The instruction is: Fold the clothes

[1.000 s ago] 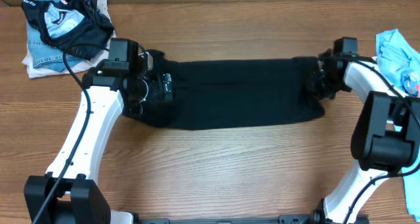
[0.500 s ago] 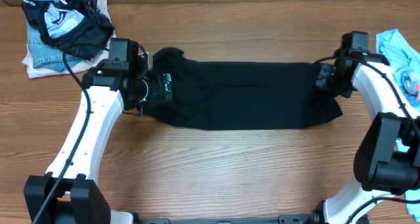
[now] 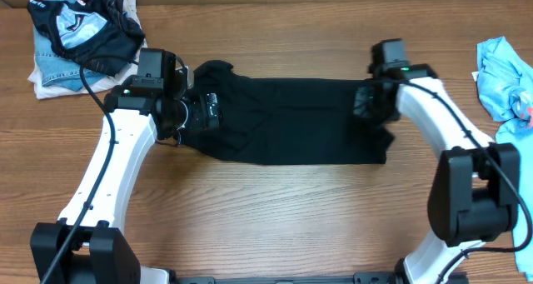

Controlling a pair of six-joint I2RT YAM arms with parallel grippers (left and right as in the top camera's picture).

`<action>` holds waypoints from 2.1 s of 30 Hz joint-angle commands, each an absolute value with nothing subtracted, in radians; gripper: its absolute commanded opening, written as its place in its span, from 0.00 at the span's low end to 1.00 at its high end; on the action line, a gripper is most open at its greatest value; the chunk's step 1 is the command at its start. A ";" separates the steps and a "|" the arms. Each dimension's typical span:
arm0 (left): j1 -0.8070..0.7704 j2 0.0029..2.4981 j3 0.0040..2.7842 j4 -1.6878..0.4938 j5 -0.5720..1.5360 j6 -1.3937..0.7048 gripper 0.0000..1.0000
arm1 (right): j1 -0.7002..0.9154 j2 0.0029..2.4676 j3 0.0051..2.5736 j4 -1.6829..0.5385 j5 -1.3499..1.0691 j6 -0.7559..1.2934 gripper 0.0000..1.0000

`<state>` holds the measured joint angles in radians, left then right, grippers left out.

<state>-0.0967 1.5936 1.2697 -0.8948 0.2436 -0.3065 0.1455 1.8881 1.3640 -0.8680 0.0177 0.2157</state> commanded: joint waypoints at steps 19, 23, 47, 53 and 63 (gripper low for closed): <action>-0.099 1.596 1.276 -0.914 0.252 -0.284 1.00 | 0.276 1.871 1.562 -1.011 0.052 0.406 0.57; -0.099 1.596 1.276 -0.915 0.252 -0.284 1.00 | 0.187 1.871 1.701 -1.133 0.041 0.404 0.76; -0.100 1.596 1.276 -0.923 0.252 -0.284 1.00 | 0.025 2.039 1.522 -0.952 -0.209 0.284 0.59; -0.100 1.596 1.276 -0.923 0.252 -0.284 1.00 | 0.029 2.041 1.522 -0.916 -0.294 0.284 0.25; -0.100 1.596 1.276 -0.923 0.252 -0.284 1.00 | 0.077 2.042 1.522 -0.803 -0.435 0.354 0.04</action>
<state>-0.0967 1.5936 1.2697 -0.9211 0.2436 -0.3065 0.0456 2.0384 1.5242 -0.8318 -0.3759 0.3061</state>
